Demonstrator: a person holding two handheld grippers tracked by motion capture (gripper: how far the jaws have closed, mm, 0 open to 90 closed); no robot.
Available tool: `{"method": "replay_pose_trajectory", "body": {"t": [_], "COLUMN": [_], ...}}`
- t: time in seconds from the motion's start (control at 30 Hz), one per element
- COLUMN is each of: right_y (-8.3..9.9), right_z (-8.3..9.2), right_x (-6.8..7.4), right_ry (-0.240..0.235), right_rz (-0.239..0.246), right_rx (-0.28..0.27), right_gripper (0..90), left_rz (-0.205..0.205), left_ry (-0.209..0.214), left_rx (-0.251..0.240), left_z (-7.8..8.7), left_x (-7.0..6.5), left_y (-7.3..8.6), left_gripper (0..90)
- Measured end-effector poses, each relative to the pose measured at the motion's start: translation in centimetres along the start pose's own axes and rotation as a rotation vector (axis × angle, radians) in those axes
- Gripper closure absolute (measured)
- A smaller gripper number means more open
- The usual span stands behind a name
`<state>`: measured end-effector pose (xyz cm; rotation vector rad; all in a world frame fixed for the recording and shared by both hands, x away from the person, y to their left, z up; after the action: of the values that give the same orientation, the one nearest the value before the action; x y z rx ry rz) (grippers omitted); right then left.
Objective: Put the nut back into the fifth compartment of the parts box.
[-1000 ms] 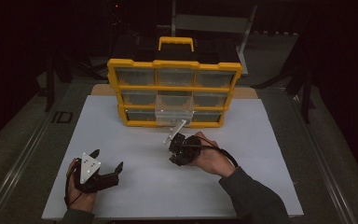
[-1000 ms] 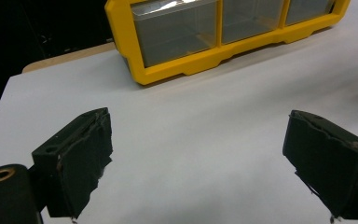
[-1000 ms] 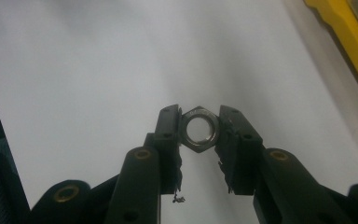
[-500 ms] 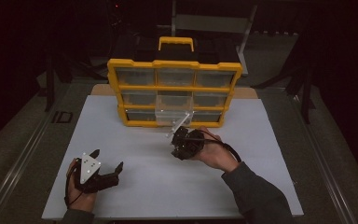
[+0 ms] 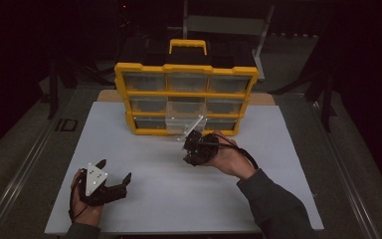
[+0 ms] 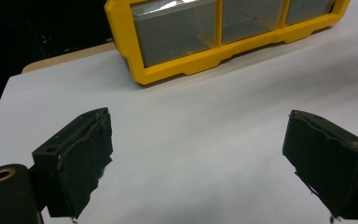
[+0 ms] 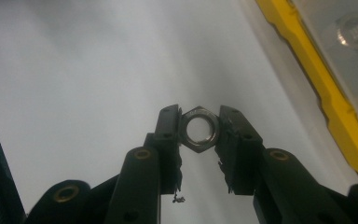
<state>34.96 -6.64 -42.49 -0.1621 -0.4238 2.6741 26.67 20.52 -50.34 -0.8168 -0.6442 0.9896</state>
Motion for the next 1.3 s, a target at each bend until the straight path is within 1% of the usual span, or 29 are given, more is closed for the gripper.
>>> {"method": "replay_pose_trajectory", "body": {"t": [0.03, 0.23, 0.47, 0.9, 1.2, 1.3], "right_y": [-0.1, -0.3, -0.6, -1.3, -1.6, -1.7], "right_z": [0.3, 1.0, 1.6, 2.5, 3.2, 3.7], "right_x": [-0.2, -0.6, -1.1, -1.5, -2.2, -2.6], "right_ry": [0.002, 0.012, 0.018, 0.025, 0.031, 0.03], "right_rz": [0.002, -0.004, -0.012, -0.013, -0.022, -0.04], "right_rx": [0.001, 0.005, -0.003, -0.012, -0.021, -0.024], "right_gripper": [70.3, 70.3, 70.4, 70.4, 70.4, 70.4], "left_rz": [0.002, 0.0, 0.003, 0.005, 0.006, 0.006], "left_ry": [0.0, 0.0, 0.001, 0.002, 0.002, 0.001], "left_rx": [0.0, 0.001, 0.001, 0.0, -0.001, -0.001], "left_z": [0.0, 0.0, 0.0, 0.0, 0.0, 0.0], "left_x": [0.0, 0.0, 0.0, 0.0, 0.0, 0.0], "left_y": [0.0, 0.0, 0.0, 0.0, 0.0, 0.0], "left_gripper": [7.6, 7.6, 7.6, 7.6, 7.6, 7.6]}}
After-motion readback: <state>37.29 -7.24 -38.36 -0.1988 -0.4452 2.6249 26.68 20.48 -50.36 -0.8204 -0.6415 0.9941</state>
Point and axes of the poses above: each handheld gripper's, and its own axes: z roughly backward along the jaws, y roughly out of its underside, x roughly to its left, the point moved 4 cm from there along -z, roughly forward along the jaws, and after that the axes turned 8 degrees about x, right-handed, at the moved point
